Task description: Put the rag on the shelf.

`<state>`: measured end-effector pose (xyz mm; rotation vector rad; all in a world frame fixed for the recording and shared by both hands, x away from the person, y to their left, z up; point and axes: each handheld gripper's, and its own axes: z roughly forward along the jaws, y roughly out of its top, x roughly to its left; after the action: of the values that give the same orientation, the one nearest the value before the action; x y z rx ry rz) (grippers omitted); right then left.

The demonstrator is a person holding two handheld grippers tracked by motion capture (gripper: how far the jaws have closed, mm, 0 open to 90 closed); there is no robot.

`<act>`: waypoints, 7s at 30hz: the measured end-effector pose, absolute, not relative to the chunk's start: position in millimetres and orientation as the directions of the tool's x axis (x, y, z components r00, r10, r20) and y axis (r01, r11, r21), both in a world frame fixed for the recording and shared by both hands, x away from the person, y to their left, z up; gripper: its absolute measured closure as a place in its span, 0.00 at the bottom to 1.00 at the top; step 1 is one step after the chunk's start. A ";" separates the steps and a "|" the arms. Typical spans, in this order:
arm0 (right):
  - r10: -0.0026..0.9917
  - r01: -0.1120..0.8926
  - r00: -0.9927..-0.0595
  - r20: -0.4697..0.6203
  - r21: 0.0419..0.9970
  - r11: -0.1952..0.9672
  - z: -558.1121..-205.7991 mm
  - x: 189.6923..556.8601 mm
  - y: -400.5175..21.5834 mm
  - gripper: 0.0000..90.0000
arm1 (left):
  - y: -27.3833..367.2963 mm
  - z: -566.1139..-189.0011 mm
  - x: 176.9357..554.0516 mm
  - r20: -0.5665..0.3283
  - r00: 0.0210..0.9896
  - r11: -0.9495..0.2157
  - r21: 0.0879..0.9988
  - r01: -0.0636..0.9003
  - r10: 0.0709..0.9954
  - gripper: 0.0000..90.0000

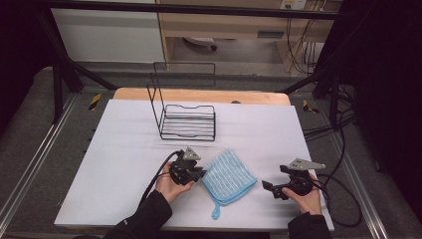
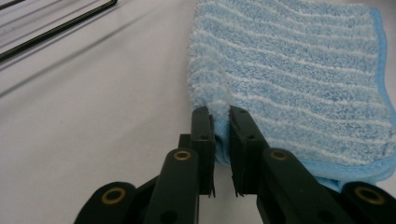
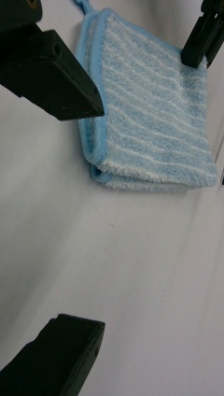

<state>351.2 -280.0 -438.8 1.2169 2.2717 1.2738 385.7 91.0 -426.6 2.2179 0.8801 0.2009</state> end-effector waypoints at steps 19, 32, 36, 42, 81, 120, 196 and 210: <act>0.775 0.542 -0.611 0.159 0.798 0.263 -439.2 351.1 -279.4 0.01 | 123.1 -425.7 356.5 -0.121 0.718 -0.467 0.683 0.562 0.685 0.90; 0.770 0.540 -0.617 0.166 0.801 0.259 -438.9 351.4 -277.6 0.03 | 130.5 -427.1 338.1 -0.126 0.704 -0.462 0.672 0.579 0.699 0.89; 0.766 0.536 -0.619 0.174 0.806 0.250 -436.7 351.6 -269.6 0.06 | 133.8 -425.8 341.1 -0.140 0.707 -0.451 0.681 0.577 0.694 0.85; 0.772 0.521 -0.619 0.147 0.812 0.264 -429.5 354.6 -244.7 0.12 | 138.4 -412.0 354.6 -0.133 0.712 -0.435 0.710 0.553 0.690 0.68; 0.722 0.637 -0.645 0.252 0.699 0.326 -445.6 383.9 -159.0 0.89 | 142.8 -431.5 342.2 -0.160 0.714 -0.489 0.626 0.608 0.682 0.94; 0.689 0.525 -0.706 0.165 0.775 0.353 -435.3 393.5 -160.0 0.10 | 186.3 -426.7 335.3 -0.160 0.710 -0.411 0.720 0.560 0.686 0.32; 0.735 0.609 -0.644 0.213 0.723 0.324 -439.2 406.1 -121.2 0.39 | 158.8 -447.6 406.0 -0.182 0.670 -0.403 0.676 0.617 0.720 0.83; 0.743 0.679 -0.605 0.286 0.673 0.294 -452.1 400.6 -113.6 0.75 | 158.6 -447.8 405.5 -0.166 0.681 -0.417 0.681 0.602 0.713 0.83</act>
<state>400.6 -113.6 -452.1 1.3551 2.4612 1.2148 405.5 158.6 -447.8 2.1497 1.0058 0.1912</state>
